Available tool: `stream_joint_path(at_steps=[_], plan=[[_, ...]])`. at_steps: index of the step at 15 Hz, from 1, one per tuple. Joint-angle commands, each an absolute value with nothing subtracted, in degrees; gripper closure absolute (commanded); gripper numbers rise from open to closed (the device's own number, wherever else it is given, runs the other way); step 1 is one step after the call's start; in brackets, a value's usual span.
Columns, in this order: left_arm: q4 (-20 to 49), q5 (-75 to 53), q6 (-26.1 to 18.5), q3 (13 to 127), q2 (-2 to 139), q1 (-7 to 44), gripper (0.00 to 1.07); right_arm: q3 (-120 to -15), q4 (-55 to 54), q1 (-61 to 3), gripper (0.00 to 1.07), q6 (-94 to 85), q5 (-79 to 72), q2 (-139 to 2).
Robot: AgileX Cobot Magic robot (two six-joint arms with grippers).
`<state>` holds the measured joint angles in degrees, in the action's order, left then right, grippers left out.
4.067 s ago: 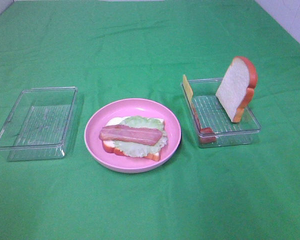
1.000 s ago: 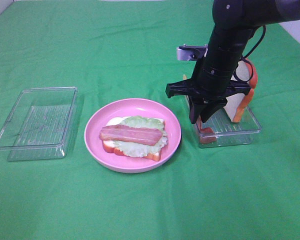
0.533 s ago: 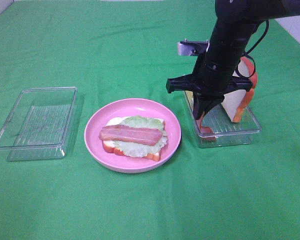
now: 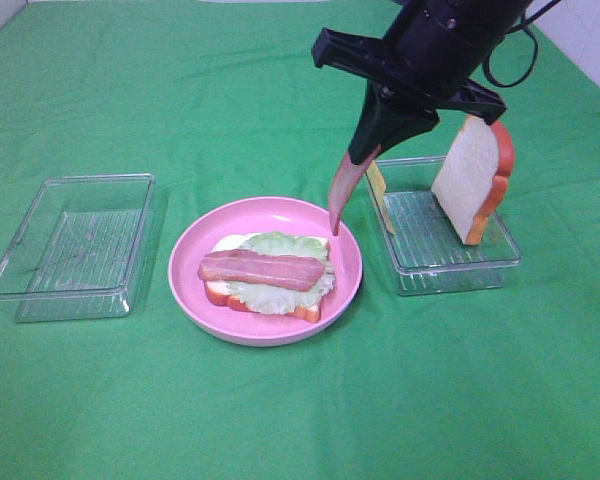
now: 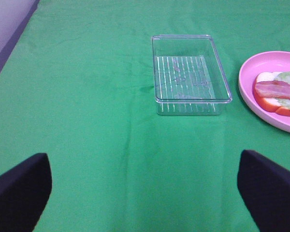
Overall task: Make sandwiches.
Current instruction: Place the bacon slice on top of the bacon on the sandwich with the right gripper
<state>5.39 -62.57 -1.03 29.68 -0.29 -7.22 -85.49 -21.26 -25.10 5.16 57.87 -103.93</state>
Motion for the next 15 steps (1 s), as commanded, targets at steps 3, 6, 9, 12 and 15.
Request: stream_joint_path(at_steps=[3, 6, 9, 12, 15], plan=[[6.0, -61.7, -0.9, 29.5, -1.4, -7.3, 0.09, -88.4, -32.4, -30.4, 1.07, -2.5, 50.5, -107.1], [6.0, -61.7, -0.9, 29.5, -1.4, -7.3, 0.09, -91.0, -38.3, -33.0, 1.07, -9.4, 47.4, -112.5], [6.0, -61.7, -0.9, 29.5, -1.4, -7.3, 0.09, -94.3, -41.8, -33.6, 1.07, -12.9, 47.3, -119.3], [6.0, -61.7, -0.9, 29.5, -1.4, -7.3, 0.09, -94.9, -42.5, -33.6, 1.07, -13.0, 46.5, -123.1], [6.0, -61.7, -0.9, 29.5, -1.4, -7.3, 0.09, -94.9, -43.6, -33.6, 1.07, -14.0, 44.1, -126.0]])
